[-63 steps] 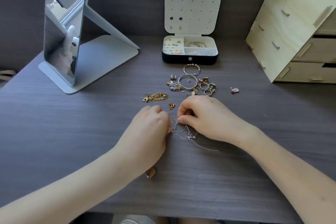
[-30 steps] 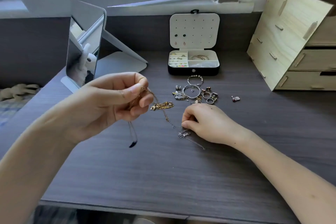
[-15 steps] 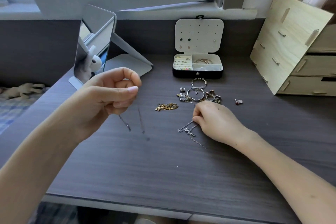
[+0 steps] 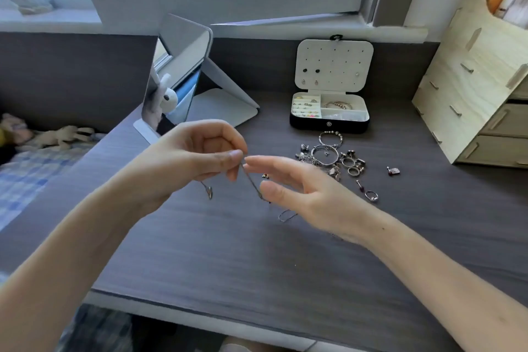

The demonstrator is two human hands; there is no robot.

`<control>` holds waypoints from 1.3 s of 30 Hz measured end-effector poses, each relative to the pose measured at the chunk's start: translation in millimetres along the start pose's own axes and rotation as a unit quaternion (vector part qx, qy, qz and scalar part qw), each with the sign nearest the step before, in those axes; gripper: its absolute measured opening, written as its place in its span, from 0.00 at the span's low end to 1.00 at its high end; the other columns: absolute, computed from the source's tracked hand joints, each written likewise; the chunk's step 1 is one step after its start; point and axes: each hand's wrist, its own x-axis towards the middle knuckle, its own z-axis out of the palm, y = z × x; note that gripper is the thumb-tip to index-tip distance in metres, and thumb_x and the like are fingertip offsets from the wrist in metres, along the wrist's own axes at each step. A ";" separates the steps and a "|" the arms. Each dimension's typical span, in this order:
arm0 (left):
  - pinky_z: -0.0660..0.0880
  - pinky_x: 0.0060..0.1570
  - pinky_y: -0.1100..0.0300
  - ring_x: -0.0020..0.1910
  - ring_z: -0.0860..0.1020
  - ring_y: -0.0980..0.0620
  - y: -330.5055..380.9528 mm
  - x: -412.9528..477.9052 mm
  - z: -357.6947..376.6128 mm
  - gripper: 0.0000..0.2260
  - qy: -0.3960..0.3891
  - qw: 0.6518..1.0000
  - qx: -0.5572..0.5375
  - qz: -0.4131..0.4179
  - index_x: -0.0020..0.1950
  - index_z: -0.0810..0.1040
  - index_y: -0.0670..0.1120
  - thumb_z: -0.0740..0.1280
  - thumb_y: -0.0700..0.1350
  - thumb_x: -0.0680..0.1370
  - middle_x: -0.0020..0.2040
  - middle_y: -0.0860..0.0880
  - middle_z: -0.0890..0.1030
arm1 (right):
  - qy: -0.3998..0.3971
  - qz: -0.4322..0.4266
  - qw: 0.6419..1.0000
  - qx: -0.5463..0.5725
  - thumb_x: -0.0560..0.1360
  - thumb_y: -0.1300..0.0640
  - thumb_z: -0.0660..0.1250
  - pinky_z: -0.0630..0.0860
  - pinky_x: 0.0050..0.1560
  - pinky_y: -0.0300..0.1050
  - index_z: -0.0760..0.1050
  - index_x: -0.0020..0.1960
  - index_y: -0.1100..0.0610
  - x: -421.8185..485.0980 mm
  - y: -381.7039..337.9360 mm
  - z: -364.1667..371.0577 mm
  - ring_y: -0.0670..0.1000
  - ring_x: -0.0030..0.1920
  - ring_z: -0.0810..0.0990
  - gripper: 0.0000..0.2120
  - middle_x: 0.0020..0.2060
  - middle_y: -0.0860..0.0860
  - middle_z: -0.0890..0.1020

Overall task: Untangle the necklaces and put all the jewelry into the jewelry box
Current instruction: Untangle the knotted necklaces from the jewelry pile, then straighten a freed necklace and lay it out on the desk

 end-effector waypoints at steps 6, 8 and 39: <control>0.68 0.30 0.72 0.31 0.75 0.58 -1.9 -7.9 -11.8 0.06 0.026 0.999 0.025 0.003 0.43 0.78 0.39 0.70 0.40 0.70 0.31 0.48 0.78 | 0.035 -0.015 0.999 0.034 0.78 0.61 0.64 0.77 0.48 0.54 0.78 0.42 0.54 22.5 -15.5 24.5 0.46 0.34 0.76 0.07 0.30 0.49 0.77; 0.67 0.28 0.70 0.30 0.72 0.56 -8.6 -13.0 -27.8 0.09 0.037 0.998 0.050 -0.027 0.42 0.79 0.40 0.72 0.44 0.68 0.31 0.47 0.78 | 0.049 -0.005 0.998 0.044 0.78 0.61 0.64 0.80 0.40 0.53 0.78 0.41 0.56 27.2 -17.5 22.2 0.46 0.29 0.72 0.08 0.26 0.47 0.72; 0.70 0.47 0.60 0.46 0.75 0.56 -91.5 3.1 -61.7 0.04 0.113 0.928 0.354 -0.020 0.43 0.82 0.52 0.72 0.43 0.73 0.44 0.56 0.77 | 0.148 0.105 0.909 -0.375 0.73 0.55 0.69 0.71 0.46 0.42 0.81 0.42 0.49 40.6 23.9 -33.7 0.45 0.42 0.76 0.03 0.38 0.42 0.80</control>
